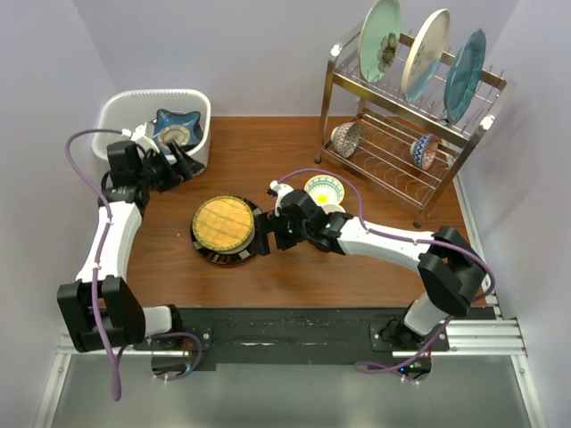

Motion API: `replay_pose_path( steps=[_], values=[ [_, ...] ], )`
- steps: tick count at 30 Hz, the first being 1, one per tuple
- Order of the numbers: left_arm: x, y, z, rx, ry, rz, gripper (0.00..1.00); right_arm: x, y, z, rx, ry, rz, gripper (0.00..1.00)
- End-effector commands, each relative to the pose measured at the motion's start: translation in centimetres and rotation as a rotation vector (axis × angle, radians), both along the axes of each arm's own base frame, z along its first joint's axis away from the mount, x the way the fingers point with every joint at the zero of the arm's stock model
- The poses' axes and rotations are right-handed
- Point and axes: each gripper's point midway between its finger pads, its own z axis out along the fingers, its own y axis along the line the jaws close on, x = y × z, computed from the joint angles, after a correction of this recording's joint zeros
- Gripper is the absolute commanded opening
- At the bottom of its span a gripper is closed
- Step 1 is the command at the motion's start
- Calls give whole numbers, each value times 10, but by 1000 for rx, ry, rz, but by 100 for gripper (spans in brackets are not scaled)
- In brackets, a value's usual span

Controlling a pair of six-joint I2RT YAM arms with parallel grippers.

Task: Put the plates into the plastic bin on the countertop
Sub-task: Pick up the plate at the center of the board.

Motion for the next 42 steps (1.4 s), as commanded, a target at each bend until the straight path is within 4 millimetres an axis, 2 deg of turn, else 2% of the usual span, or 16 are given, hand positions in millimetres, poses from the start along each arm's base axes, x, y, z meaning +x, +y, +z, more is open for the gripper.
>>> replay_pose_path(
  steps=[1,5,6,13,21,26,35,41,42],
  values=[
    [-20,-3,-16,31,7,-7,90,18,16,18,74,4,-26,92],
    [-35,-5,-34,42,41,-9,90,27,22,11,94,44,-42,82],
    [-41,-4,-45,44,65,-2,89,31,22,10,99,52,-51,79],
    [-64,-2,-70,86,120,2,89,49,26,-8,177,140,-104,61],
    [-84,-1,-99,108,182,-7,89,62,35,-16,224,188,-104,58],
    [-84,-2,-96,109,169,-9,88,68,48,-16,258,210,-91,57],
    [-84,-2,-100,112,178,-8,88,76,62,-39,258,264,-97,50],
    [-85,1,-103,122,193,6,88,79,70,-58,292,330,-123,36],
    [-86,4,-106,129,208,16,88,79,74,-57,308,338,-124,28]
  ],
)
